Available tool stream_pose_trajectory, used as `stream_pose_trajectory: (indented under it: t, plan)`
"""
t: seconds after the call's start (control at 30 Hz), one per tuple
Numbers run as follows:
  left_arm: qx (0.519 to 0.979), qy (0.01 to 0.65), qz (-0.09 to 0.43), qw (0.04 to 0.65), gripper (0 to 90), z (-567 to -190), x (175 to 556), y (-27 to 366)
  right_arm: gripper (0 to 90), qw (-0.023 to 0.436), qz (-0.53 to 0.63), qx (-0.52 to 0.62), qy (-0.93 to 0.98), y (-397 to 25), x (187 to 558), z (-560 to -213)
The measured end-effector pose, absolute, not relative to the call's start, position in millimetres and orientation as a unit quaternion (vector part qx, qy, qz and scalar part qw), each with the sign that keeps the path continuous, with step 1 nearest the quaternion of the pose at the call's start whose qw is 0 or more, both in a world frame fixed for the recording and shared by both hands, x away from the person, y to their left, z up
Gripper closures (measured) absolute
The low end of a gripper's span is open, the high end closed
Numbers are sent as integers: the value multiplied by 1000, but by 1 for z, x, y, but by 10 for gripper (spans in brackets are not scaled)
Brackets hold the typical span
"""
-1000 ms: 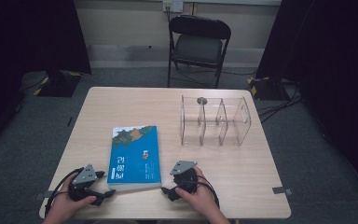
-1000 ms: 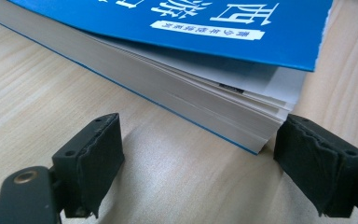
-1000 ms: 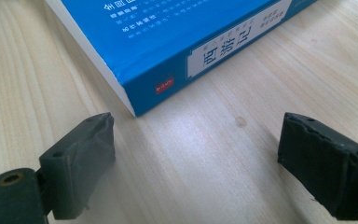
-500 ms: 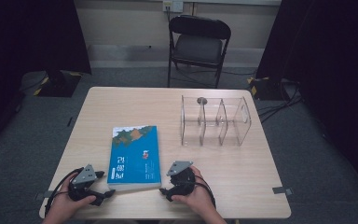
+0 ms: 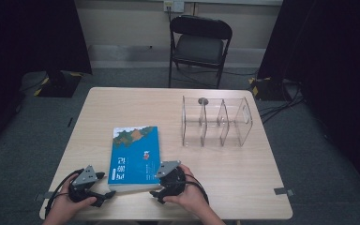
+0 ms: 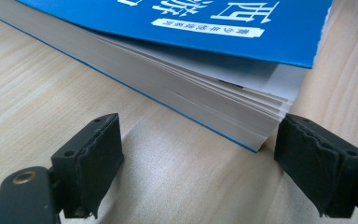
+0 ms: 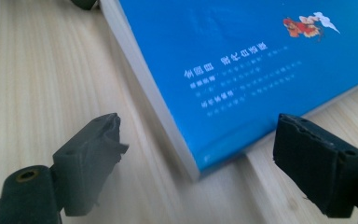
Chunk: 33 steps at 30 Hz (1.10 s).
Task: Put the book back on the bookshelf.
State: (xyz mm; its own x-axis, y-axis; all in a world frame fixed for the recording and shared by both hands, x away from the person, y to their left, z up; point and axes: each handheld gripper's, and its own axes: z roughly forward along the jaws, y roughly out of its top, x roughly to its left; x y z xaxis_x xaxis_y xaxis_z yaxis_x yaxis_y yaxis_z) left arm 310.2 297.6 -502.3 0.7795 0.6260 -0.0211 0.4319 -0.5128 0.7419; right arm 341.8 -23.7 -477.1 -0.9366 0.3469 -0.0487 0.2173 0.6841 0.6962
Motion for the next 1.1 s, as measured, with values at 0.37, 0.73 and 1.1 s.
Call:
stream_pose_trajectory:
  t: [0.37, 0.73, 1.1]
  plan:
    - [862, 308, 128, 381, 139, -502, 310, 297, 129, 88, 376, 121, 914, 8, 351, -472]
    - [864, 309, 127, 377, 88, -502, 312, 292, 91, 159, 360, 85, 915, 27, 349, -483]
    - [871, 303, 125, 366, 2, -503, 312, 286, 86, 203, 352, 70, 911, 34, 342, -490]
